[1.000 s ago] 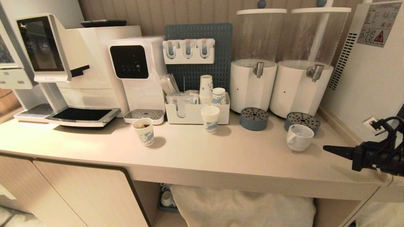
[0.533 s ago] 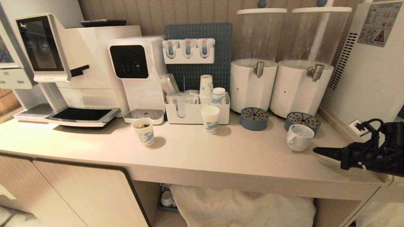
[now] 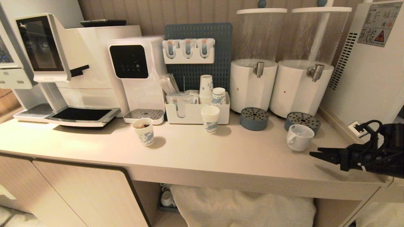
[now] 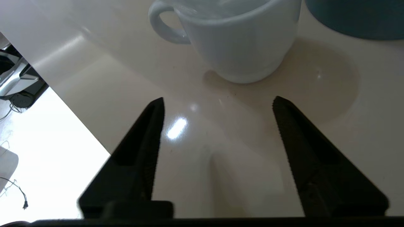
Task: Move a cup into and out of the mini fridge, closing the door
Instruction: Put the ceramic cup in the freezer
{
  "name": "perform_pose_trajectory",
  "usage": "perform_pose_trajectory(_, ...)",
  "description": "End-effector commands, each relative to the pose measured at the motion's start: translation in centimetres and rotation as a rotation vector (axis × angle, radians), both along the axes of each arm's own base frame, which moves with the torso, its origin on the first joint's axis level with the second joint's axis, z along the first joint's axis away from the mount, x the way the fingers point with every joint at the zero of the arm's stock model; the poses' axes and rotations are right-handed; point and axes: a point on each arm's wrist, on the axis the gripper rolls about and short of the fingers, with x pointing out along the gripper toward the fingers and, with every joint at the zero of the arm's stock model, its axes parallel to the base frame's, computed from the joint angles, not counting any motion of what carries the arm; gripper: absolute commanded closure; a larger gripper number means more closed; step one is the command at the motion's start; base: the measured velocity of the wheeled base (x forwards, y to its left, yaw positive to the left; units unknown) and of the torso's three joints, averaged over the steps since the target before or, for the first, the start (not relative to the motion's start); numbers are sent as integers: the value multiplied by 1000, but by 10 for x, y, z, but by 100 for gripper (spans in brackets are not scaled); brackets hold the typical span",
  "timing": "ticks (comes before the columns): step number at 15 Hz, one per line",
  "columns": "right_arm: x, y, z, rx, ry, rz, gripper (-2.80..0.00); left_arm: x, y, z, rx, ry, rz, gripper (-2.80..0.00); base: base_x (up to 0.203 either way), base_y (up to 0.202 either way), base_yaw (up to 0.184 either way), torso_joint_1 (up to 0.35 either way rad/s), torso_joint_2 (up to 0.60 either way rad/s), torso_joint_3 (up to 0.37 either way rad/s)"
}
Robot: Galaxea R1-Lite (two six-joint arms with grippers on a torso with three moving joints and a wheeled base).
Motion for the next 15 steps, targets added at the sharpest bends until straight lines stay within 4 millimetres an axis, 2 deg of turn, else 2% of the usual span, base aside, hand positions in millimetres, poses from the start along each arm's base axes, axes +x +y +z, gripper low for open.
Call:
perform_pose_trajectory(1,3,1,2,-1,-14,9,-280,3,0,-11,0,36,0,0,0,0,0,0,0,0)
perform_pose_trajectory(6,22,15,10,-20,-60,61,-280,3,0,-11,-2,34,0,0,0,0,0,0,0,0)
perform_pose_trajectory(8,26,24,7,-23,-59,89,-280,3,0,-11,-4,34,0,0,0,0,0,0,0,0)
perform_pose_trajectory(15,35,23,4,-29,-68,91,-280,3,0,-11,1,37,0,0,0,0,0,0,0,0)
